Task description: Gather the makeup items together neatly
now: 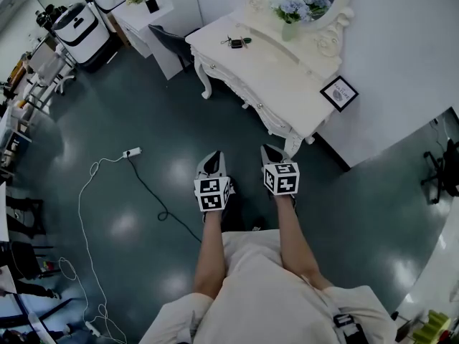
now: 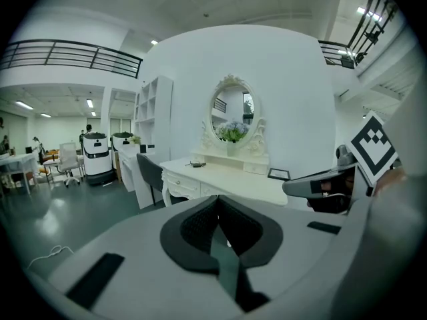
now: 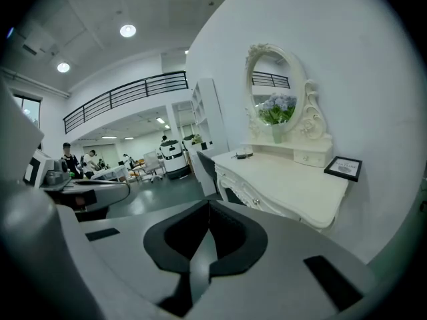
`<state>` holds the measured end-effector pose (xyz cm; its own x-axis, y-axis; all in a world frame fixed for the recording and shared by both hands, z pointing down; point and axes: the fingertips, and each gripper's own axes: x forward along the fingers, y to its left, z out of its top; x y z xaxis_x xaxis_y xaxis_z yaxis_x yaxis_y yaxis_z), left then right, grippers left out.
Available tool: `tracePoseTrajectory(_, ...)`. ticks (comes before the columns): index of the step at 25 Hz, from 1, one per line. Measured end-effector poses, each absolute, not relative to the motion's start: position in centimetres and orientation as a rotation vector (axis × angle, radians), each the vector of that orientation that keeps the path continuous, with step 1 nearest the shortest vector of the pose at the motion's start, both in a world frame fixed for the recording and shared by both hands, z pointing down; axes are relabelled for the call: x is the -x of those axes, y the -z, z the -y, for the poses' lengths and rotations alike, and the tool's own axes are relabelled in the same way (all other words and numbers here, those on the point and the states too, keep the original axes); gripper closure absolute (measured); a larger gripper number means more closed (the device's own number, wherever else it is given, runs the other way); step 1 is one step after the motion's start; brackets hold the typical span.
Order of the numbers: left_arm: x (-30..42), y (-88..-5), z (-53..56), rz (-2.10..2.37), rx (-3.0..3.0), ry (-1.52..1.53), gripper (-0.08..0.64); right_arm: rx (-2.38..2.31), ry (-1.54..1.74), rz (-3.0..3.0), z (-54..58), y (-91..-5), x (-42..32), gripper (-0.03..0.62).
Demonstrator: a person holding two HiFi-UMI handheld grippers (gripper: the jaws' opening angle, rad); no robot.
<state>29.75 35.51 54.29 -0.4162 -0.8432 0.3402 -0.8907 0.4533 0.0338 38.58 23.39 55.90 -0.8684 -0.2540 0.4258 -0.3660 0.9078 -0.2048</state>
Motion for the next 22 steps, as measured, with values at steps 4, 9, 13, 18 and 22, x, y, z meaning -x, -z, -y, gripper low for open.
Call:
tracePoseTrajectory(4,-27.8,-54.2,-33.3,2.389,-1.499,-0.217,0.545,-0.444,-0.394,2.665,-21.7,-56.2,-36.8,0.552)
tracePoseTrajectory(9,-24.7,-53.4,-29.8,2.384,-1.538,-0.235,0.545,-0.457,-0.399,2.647,-18.7,-56.4,-34.3,0.552)
tracePoseTrajectory(13,-21.1,-53.2,-26.6,2.356,-1.550,-0.216,0.545,-0.414,-0.396,2.600,-16.9,-57.2,-31.5,0.552)
tracePoseTrajectory(18,-17.1,-52.9,-21.3,2.304,-1.597,-0.215,0.545,-0.377,-0.360,2.589,-13.7,-56.9,-27.1,0.552)
tracePoseTrajectory(22,-14.1,-52.5,-17.9,2.268,-1.656,-0.242,0.545,-0.384,-0.363,2.588,-11.7,-56.8,-23.2,0.552)
